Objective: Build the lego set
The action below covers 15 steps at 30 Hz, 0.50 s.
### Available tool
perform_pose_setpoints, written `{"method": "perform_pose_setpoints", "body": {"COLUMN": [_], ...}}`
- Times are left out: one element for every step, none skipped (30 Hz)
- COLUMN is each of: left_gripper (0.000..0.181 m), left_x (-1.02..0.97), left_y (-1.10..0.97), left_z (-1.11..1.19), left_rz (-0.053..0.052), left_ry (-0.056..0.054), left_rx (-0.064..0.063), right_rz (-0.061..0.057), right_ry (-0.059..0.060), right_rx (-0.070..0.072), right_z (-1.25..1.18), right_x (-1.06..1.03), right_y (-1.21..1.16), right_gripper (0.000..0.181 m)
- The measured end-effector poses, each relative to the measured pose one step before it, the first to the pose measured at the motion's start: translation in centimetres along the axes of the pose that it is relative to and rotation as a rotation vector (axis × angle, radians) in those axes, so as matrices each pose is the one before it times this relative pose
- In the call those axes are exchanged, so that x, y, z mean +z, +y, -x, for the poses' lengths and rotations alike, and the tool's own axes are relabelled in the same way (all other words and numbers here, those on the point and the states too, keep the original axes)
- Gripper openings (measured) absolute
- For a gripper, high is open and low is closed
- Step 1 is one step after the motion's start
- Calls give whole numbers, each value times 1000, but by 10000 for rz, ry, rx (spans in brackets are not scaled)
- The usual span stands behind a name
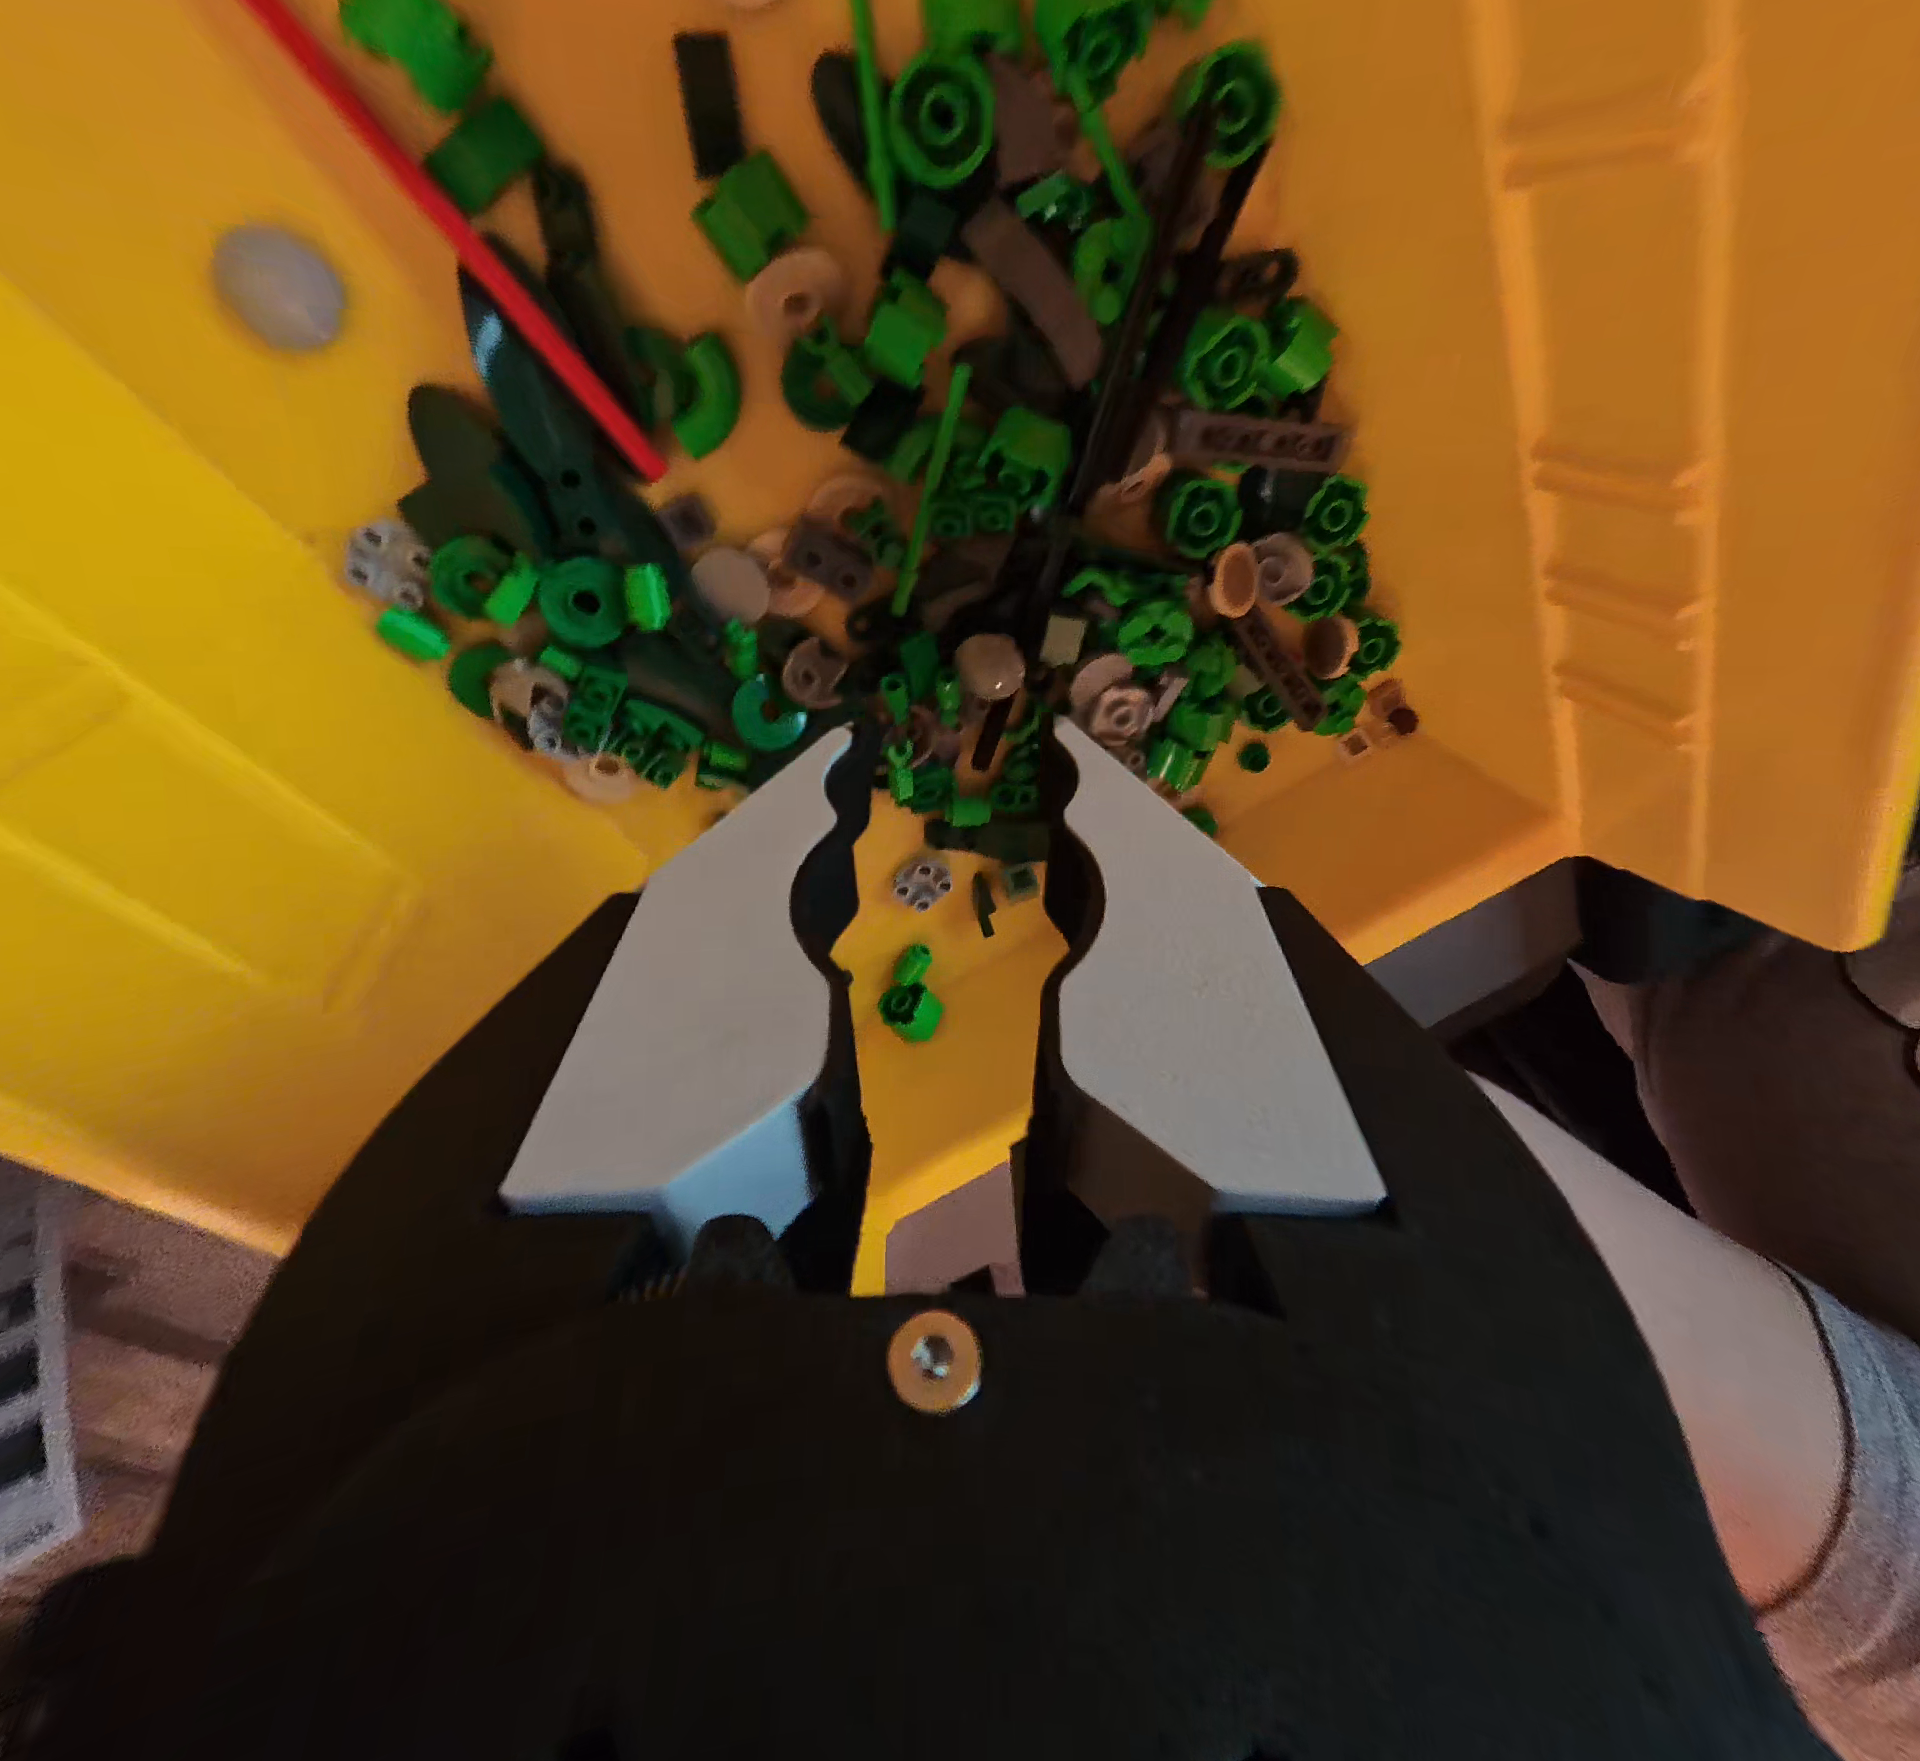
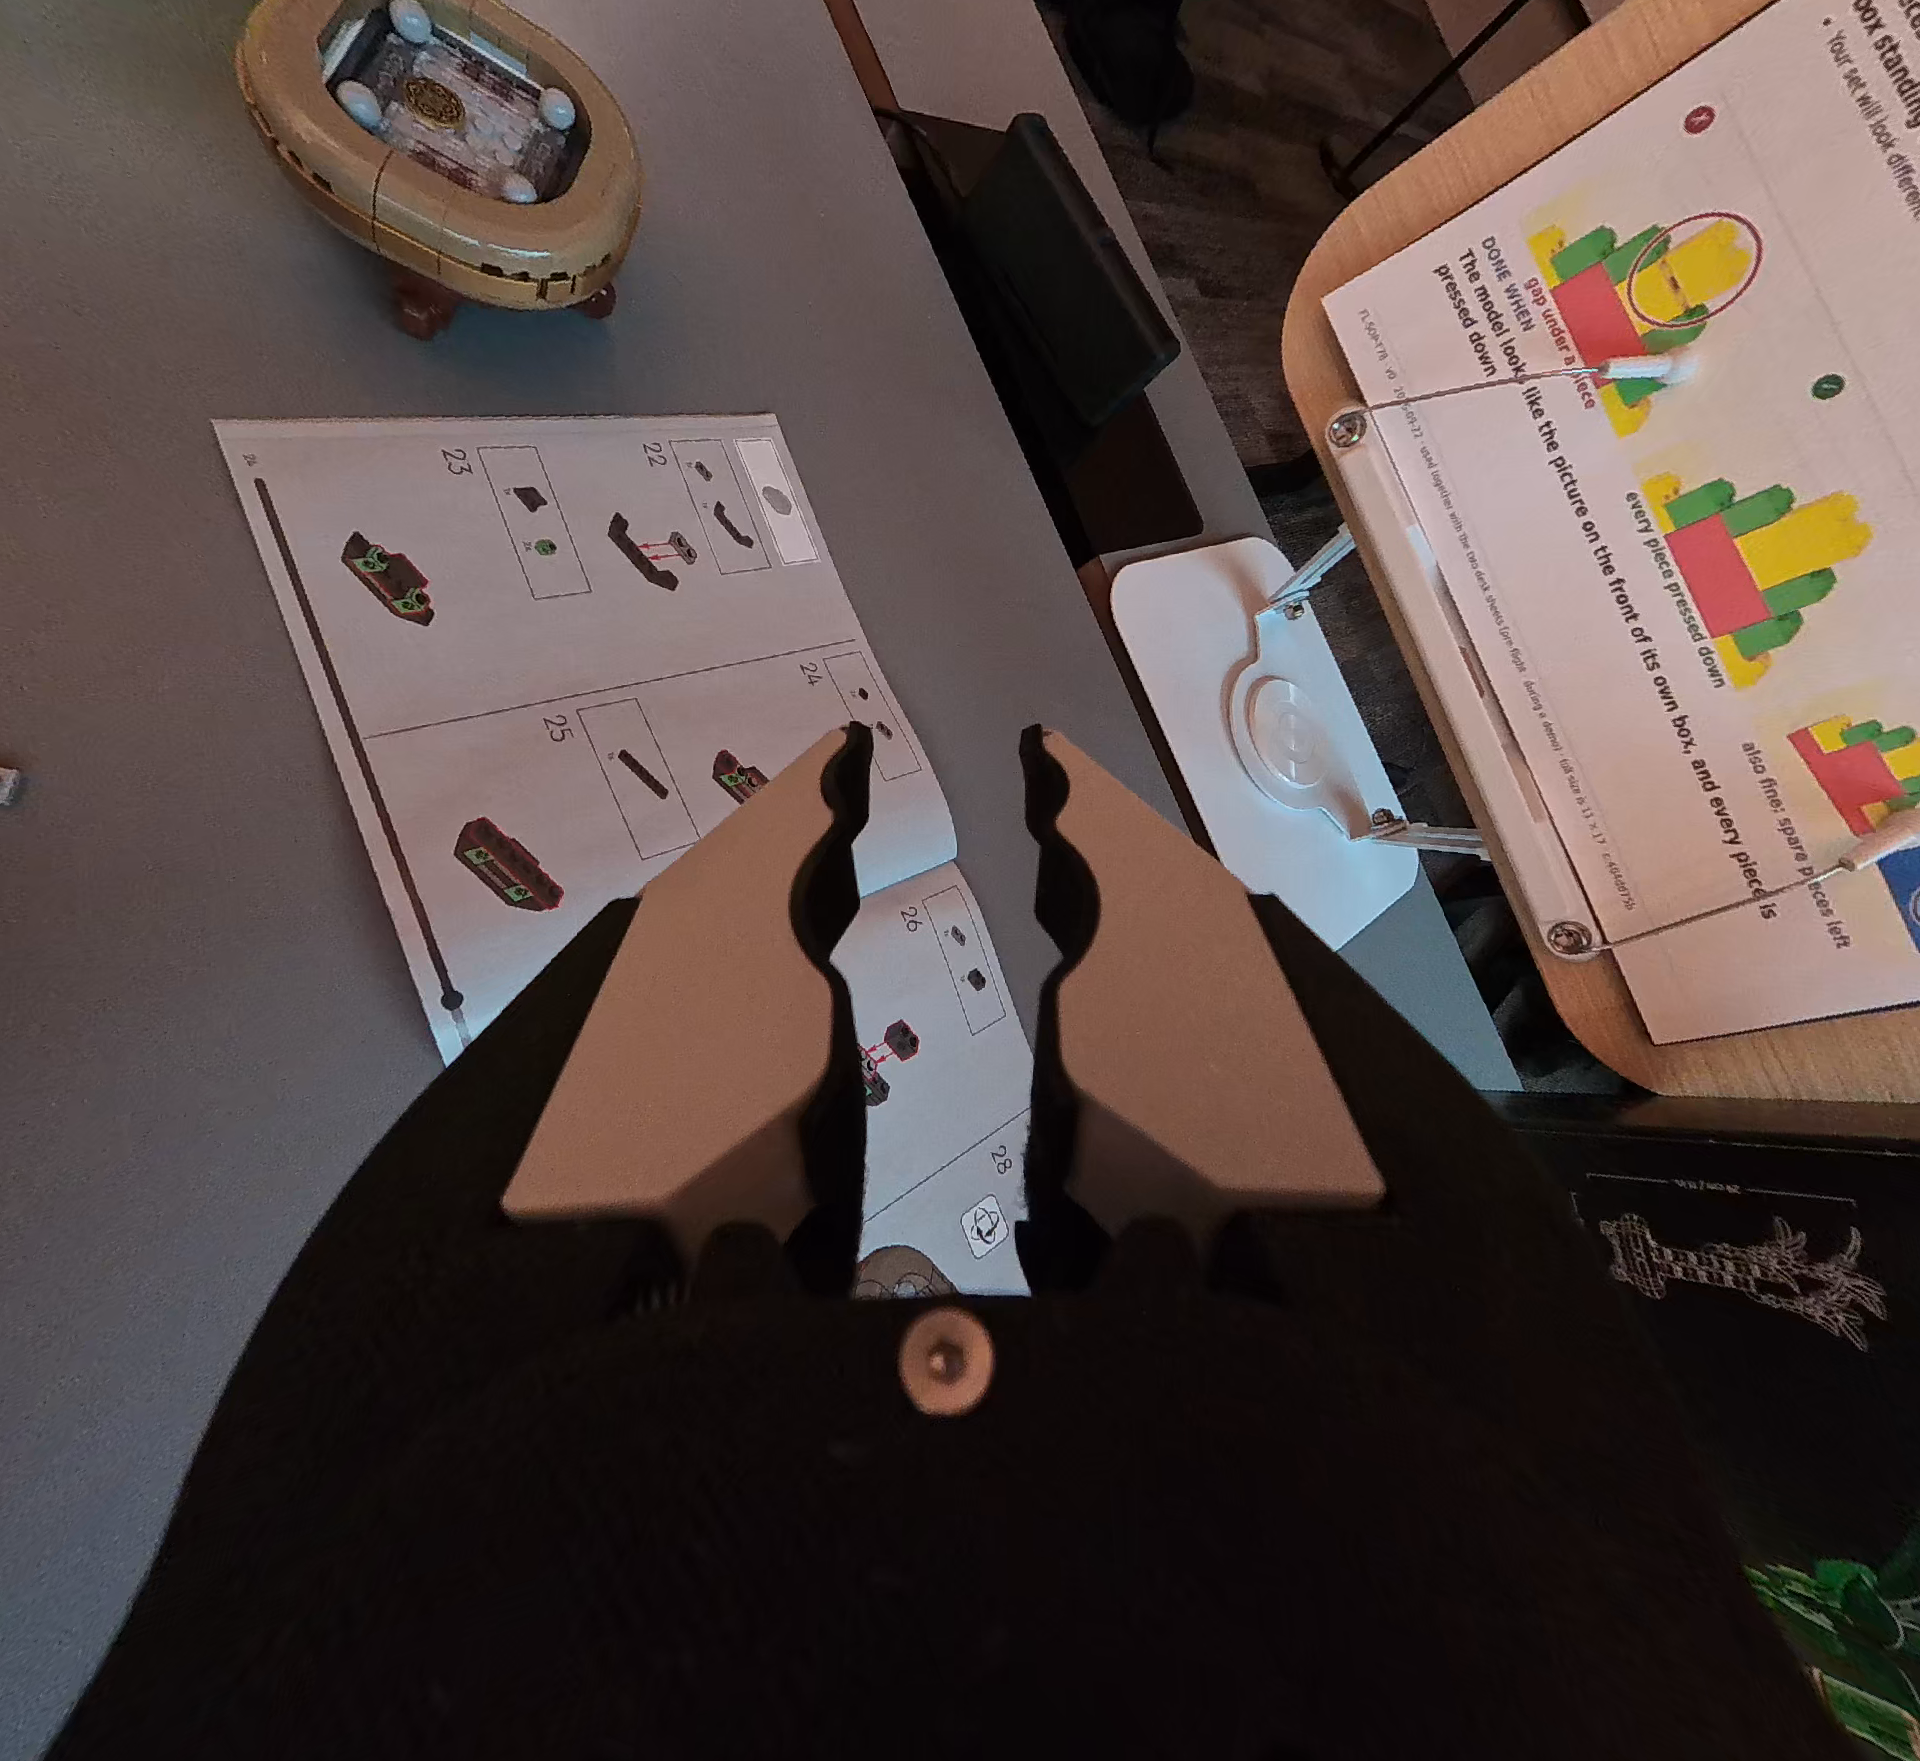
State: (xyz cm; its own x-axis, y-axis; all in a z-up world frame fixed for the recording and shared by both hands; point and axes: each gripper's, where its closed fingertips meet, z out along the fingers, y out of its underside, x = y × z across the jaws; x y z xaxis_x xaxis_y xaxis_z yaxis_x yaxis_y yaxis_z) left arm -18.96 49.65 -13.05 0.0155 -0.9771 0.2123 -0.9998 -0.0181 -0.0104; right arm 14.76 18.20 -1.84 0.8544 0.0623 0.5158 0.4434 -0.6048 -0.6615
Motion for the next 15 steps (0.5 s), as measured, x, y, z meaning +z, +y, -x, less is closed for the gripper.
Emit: {"method": "perform_pose_setpoints", "body": {"left_gripper": [30, 30, 30, 29, 28, 28, 28, 26, 25, 25, 24, 24, 24, 23, 23], "left_x": [84, 140, 196, 241, 272, 248, 134, 32, -5, -16, -7, 21, 23, -15, -111], "left_y": [374, 251, 270, 340, 411, 451, 236, 12, -29, 25, 64, 143, 197, 151, -2], "left_z": [248, 208, 41, 72, 206, 250, 393, 263, -24, -77, -54, -54, 35, 176, 403], "left_rz": [115, 93, 140, 195, 243, 285, 160, 7, -24, -12, 3, 45, 80, 64, 2], "left_ry": [10, 34, 116, 72, -19, -43, -153, -101, 50, 38, -14, -11, -52, -115, -252], "left_rx": [-264, -231, -177, -139, -171, -186, -125, -60, -18, 40, 78, 47, -20, -41, -12], "right_rz": [-2, 1, 5, 6, 6, 5, -1, 0, 1, -9, -11, 3, 16, 15, 6], "right_ry": [-3, 3, 7, 5, 3, 5, 5, 4, 11, 7, -1, 5, 5, 0, 2], "right_rx": [15, 14, 6, 3, 7, 7, 4, 4, 9, 8, 5, 2, -1, -1, 3], "right_z": [-11, -27, -25, -16, -15, -13, -25, -24, -34, -30, -16, -14, -14, 1, 0], "right_x": [2, -6, -6, -9, -7, -8, -23, -16, -30, -23, -8, -8, 5, 3, 18], "right_y": [17, 31, 40, 36, 24, 34, 19, 14, 15, 1, -1, 15, 45, 38, 19], "right_gripper": [28, 28, 28, 28, 28, 28, 28, 28, 28, 28, 28, 28, 28, 28, 28]}}
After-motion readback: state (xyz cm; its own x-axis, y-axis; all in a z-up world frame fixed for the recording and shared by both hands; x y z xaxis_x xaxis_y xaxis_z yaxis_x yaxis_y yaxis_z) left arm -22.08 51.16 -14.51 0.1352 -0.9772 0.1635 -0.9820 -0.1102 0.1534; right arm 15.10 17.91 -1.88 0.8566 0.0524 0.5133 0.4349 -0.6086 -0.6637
